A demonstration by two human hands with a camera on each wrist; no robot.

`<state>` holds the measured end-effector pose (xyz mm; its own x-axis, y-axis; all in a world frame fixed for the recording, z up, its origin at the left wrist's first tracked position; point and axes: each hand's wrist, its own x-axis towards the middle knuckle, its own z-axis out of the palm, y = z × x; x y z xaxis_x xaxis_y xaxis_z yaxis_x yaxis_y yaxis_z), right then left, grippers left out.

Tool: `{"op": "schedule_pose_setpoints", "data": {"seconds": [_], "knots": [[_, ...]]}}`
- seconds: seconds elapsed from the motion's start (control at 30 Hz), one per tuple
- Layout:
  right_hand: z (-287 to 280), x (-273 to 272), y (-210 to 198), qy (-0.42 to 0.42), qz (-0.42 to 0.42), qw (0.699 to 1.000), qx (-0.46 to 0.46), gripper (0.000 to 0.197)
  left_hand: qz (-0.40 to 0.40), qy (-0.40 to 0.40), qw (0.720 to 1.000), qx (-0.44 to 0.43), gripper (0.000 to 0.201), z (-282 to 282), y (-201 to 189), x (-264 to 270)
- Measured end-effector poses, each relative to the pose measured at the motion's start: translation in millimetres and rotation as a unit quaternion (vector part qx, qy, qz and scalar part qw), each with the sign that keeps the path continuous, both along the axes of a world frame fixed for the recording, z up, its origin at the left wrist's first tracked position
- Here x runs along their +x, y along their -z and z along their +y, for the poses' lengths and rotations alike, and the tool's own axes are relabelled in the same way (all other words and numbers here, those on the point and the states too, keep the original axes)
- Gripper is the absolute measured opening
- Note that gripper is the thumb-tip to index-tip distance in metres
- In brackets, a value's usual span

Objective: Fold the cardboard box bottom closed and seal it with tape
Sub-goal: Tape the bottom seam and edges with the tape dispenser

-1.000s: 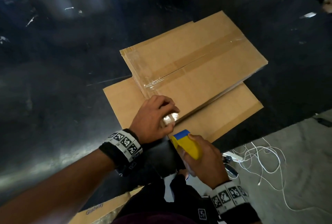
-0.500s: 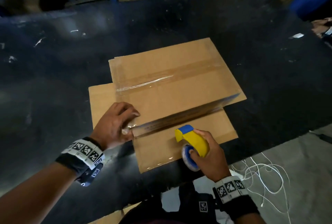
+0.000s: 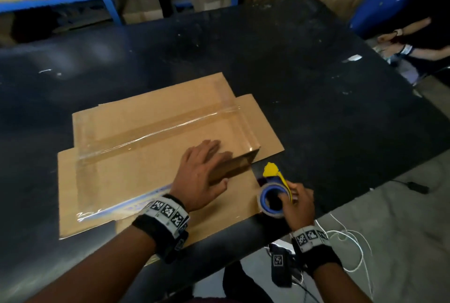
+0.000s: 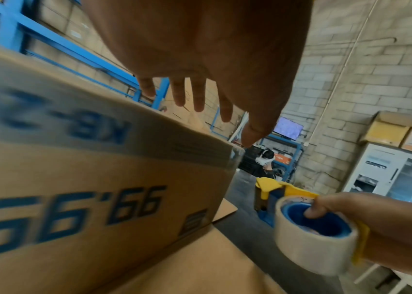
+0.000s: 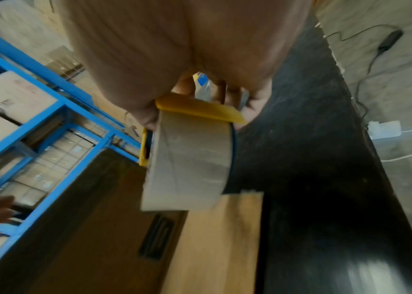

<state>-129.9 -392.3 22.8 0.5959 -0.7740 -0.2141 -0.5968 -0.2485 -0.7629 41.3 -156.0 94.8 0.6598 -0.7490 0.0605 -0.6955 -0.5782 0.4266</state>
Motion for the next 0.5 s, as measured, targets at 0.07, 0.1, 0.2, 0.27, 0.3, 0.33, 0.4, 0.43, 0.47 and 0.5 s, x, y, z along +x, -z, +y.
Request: {"op": "schedule_pose_setpoints", "data": {"seconds": [0.07,0.1,0.2,0.27,0.3,0.33,0.4,0.43,0.47,0.5], "knots": [[-28,8,13,0.003,0.026,0.999,-0.038,0.026,-0.002,0.01,0.999,0.042,0.073,-33,7,7],[-41,12,20,0.0,0.041,0.998,-0.047,0.025,-0.005,0.009,0.998,0.065,0.073,-44,11,11],[-70,20,33,0.007,0.06,0.998,-0.032,0.024,-0.037,-0.003,0.994,0.101,0.065,-52,25,23],[-81,25,41,-0.006,0.067,0.997,-0.029,0.022,-0.063,-0.002,0.992,0.107,0.061,-44,30,25],[-85,27,45,-0.015,0.069,0.997,-0.028,0.021,-0.071,-0.002,0.992,0.109,0.061,-40,31,25],[-88,27,50,-0.021,0.073,0.997,-0.025,0.02,-0.076,-0.005,0.991,0.11,0.061,-35,32,24],[-90,28,56,-0.029,0.086,0.996,-0.01,0.019,-0.082,-0.009,0.99,0.114,0.061,-27,30,22],[-90,28,58,-0.035,0.092,0.995,-0.001,0.019,-0.083,-0.008,0.99,0.115,0.061,-24,29,22],[-89,29,59,-0.04,0.098,0.994,0.01,0.019,-0.08,-0.005,0.99,0.116,0.061,-21,28,22],[-89,28,60,-0.043,0.1,0.994,0.018,0.022,-0.074,-0.004,0.991,0.115,0.061,-19,27,23]]}}
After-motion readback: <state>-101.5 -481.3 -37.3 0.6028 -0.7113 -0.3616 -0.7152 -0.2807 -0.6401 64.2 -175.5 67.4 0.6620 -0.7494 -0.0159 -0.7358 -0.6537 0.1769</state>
